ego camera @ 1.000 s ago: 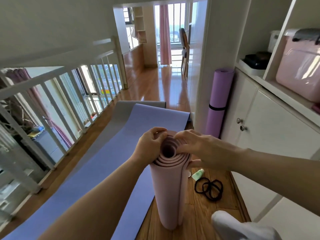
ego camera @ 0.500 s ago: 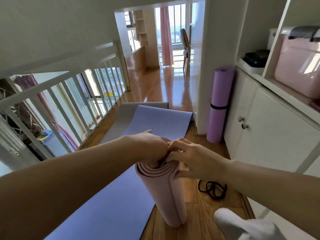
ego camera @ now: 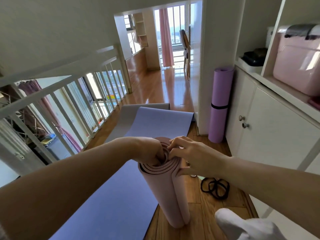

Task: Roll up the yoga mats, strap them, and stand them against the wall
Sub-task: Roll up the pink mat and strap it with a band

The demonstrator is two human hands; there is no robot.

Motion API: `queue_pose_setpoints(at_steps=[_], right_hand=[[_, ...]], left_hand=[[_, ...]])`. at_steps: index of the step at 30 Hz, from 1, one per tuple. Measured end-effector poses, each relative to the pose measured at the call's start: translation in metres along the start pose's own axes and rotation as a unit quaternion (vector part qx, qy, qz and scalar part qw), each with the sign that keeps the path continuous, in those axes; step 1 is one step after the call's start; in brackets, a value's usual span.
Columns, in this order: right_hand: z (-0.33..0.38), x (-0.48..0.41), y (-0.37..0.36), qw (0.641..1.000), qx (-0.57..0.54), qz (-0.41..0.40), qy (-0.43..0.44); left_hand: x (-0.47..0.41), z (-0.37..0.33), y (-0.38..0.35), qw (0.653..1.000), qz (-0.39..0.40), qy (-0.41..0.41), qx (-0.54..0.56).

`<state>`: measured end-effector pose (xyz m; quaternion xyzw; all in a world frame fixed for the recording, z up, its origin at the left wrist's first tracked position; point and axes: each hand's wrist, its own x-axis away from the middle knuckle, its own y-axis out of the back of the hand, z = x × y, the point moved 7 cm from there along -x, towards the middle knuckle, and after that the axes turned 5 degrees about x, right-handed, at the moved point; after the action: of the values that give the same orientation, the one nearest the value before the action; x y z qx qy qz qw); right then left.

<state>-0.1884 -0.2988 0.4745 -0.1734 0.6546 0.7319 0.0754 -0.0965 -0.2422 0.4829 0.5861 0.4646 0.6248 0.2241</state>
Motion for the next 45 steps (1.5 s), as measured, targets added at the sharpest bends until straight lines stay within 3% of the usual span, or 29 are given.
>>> queue_pose_setpoints(at_steps=[5, 8, 16, 23, 29, 33, 39, 45], right_hand=[[0.003, -0.005, -0.002, 1.0, -0.006, -0.012, 0.0], [0.007, -0.009, -0.003, 1.0, -0.015, -0.007, -0.001], [-0.004, 0.0, 0.003, 0.999, -0.018, 0.028, -0.024], [-0.003, -0.007, 0.002, 0.999, -0.014, 0.012, -0.03], [-0.015, 0.001, 0.005, 0.998, -0.038, 0.012, -0.042], [-0.015, -0.003, 0.004, 0.998, -0.037, 0.023, -0.035], [-0.026, 0.0, 0.004, 0.997, 0.007, 0.048, -0.058], [-0.033, -0.007, 0.009, 0.995, 0.016, 0.069, -0.075]], left_hand=[[-0.004, -0.012, -0.003, 0.996, 0.005, 0.01, -0.088], [-0.003, -0.022, -0.003, 0.988, -0.006, -0.025, -0.155], [-0.006, -0.007, 0.0, 0.999, -0.014, -0.028, -0.035], [-0.019, -0.022, -0.005, 0.985, -0.001, -0.013, -0.175], [-0.017, -0.011, 0.011, 0.996, -0.05, -0.039, -0.057], [-0.018, -0.013, 0.001, 0.992, -0.035, -0.062, -0.101], [-0.014, -0.019, -0.002, 0.982, -0.127, -0.053, -0.129], [-0.012, -0.01, -0.004, 0.962, -0.257, -0.054, -0.072]])
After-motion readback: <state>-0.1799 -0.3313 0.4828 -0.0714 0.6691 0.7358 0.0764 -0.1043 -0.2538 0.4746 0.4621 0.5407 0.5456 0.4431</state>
